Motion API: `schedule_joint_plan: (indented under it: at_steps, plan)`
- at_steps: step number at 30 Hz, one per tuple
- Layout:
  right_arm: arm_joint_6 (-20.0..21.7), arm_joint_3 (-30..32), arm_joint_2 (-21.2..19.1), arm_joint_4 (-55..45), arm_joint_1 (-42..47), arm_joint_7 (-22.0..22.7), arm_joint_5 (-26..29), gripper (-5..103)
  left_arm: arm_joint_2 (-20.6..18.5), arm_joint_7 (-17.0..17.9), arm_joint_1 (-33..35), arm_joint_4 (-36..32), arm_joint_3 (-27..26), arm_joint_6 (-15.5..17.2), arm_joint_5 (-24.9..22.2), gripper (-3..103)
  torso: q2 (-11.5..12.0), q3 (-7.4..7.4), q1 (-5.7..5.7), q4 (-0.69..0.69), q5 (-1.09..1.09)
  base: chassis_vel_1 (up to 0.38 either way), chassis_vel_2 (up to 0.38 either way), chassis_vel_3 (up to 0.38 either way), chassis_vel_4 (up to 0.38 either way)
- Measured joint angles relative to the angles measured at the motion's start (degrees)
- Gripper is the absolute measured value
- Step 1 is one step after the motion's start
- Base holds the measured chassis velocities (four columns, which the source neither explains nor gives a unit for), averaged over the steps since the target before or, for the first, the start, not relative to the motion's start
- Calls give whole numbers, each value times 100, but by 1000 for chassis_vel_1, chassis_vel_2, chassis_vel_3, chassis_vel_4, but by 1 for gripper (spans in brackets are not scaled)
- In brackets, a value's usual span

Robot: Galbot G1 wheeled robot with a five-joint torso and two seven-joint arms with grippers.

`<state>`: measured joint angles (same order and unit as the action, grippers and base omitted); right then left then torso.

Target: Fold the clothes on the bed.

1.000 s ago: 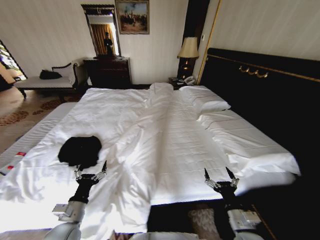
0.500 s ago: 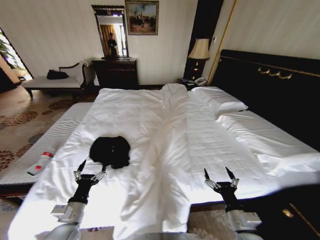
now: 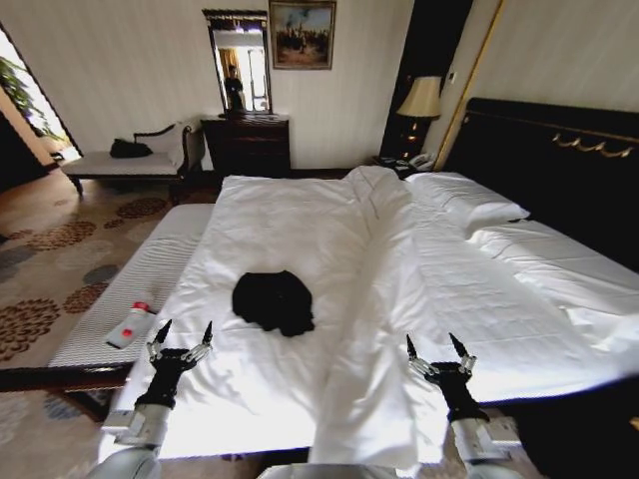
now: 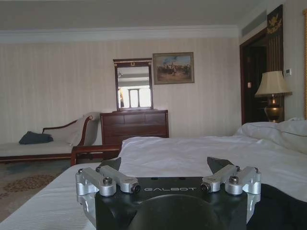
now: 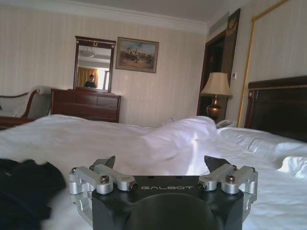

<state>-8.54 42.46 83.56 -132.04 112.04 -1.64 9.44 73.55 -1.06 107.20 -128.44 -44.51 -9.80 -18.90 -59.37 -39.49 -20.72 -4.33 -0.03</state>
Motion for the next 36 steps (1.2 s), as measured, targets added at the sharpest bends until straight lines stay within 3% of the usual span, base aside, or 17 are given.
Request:
schedule_joint_plan:
  at_steps: [6, 9, 11, 15, 20, 36]
  plan:
    - [240, -79, 43, -559, 485, 71, 243, 100, 21, 11, 27, 61, -48, -35, -30, 100, 0, 0, -2, -1, -6, 125, 117, -71, -131]
    - [664, -95, 33, -806, 718, 293, 327, 100, 78, 5, 54, 114, -49, -76, -32, 100, 0, 0, 0, 2, 5, -3, -20, 9, 7]
    - [732, -90, 31, -820, 734, 329, 349, 100, 88, 3, 59, 118, -49, -82, -33, 100, 0, 0, 0, 2, 6, -36, -60, 28, 47]
    - [1422, 7, -19, -835, 934, 712, 1092, 100, 121, -15, 85, 185, -75, -126, -65, 100, 1, -1, -1, 1, 3, -28, -38, 13, 20]
    - [1638, -80, -71, -890, 1047, 718, 1442, 100, 125, -15, 94, 232, -115, -136, -101, 100, 0, 0, 0, 0, -4, 0, 0, 0, 0]
    - [1855, -136, -211, -240, 641, 783, 1380, 100, 133, -12, 73, 230, -125, -126, -106, 100, 0, 0, 0, 1, 0, 0, 0, 0, 0]
